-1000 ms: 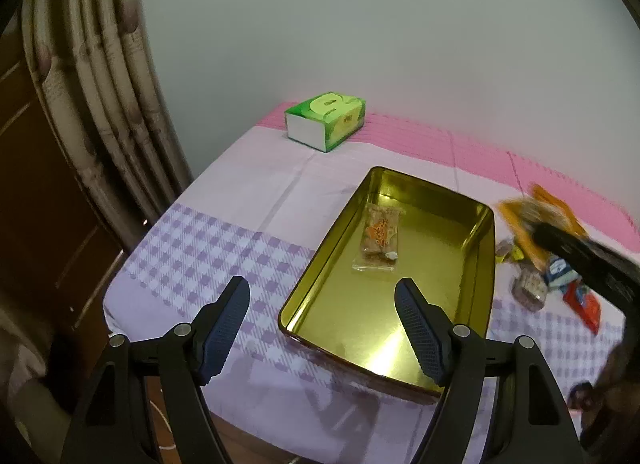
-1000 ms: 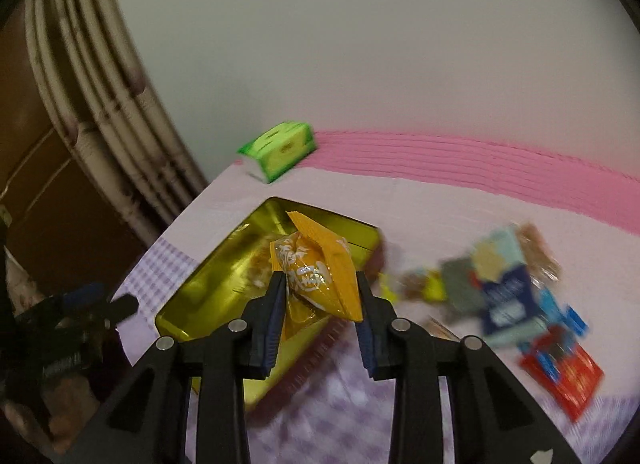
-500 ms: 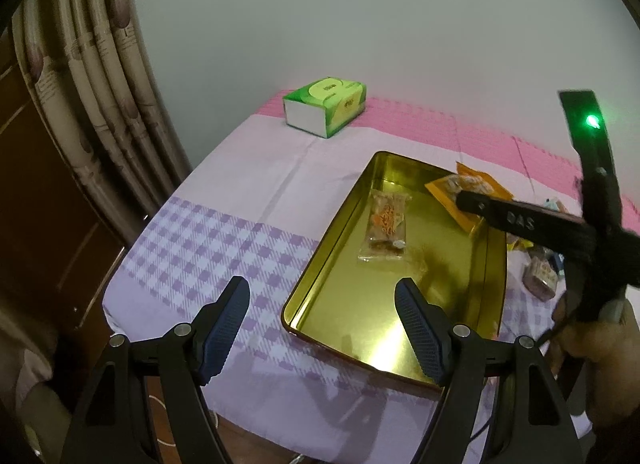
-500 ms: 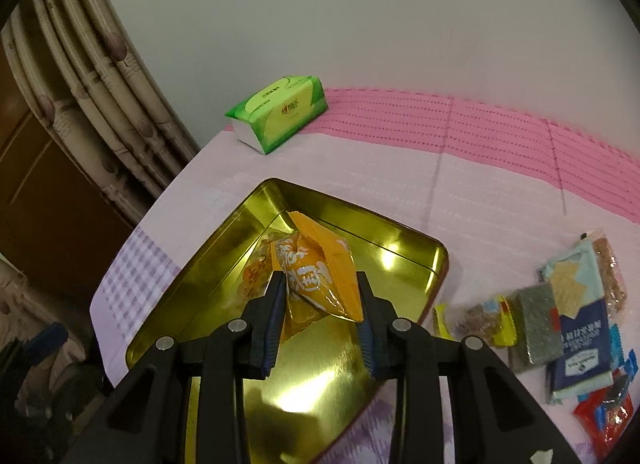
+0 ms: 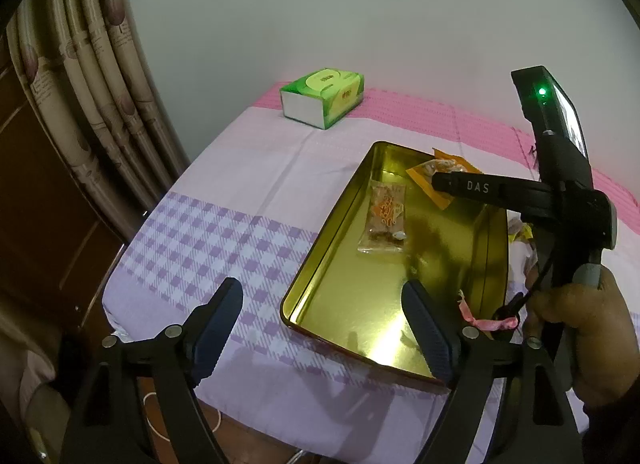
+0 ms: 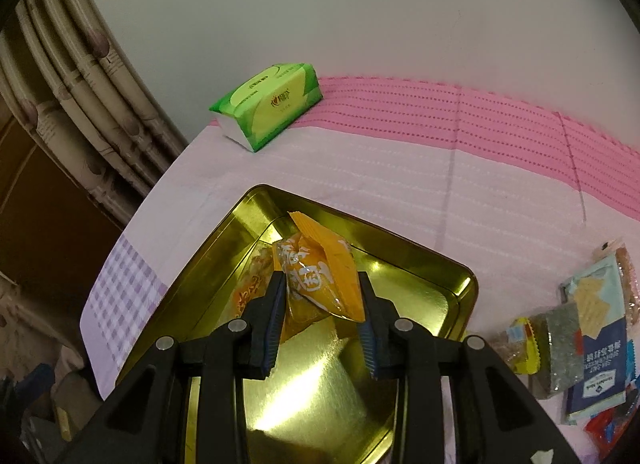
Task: Organize snacks
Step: 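Carry the yellow-orange packet into the gold tin and open the right tool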
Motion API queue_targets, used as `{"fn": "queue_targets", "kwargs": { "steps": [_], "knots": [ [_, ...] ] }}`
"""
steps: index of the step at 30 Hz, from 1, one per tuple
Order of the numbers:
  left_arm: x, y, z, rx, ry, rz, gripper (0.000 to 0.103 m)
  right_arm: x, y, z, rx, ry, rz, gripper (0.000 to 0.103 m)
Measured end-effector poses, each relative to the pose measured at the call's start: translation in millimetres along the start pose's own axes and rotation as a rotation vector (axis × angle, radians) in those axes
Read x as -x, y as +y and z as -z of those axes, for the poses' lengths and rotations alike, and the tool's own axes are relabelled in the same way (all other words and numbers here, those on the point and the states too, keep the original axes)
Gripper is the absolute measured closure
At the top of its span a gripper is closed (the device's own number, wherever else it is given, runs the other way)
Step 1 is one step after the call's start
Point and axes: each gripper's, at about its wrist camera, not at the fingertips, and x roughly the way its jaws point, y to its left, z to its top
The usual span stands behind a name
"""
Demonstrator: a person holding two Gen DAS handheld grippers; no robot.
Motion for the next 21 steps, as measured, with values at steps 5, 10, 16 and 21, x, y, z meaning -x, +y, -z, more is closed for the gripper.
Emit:
{"fn": "queue_targets", "kwargs": {
  "steps": [5,10,16,21],
  "knots": [
    [0.2,-3.2,1.2,-0.017,0.004,-0.002,0.019,-3.8,-0.6,-0.8,-0.010,0.004,0.005,0.069],
    [0.6,-3.9,1.2,-0.018,0.008,0.007,0.018,0.0,-3.9,-3.8,-0.025,-0.014,0.000,0.069],
    [-0.8,-6.3,0.5,-0.025,0.029,0.005,0.011,27.7,-11.2,-2.9,-0.047,-0.084,-0.047,0.068],
    [0.6,-6.0,1.1,-0.006,0.036,-0.014,0.008,92.1,-38.3,30.2,-0.046,-0.210,-0.057,0.062]
  ]
}}
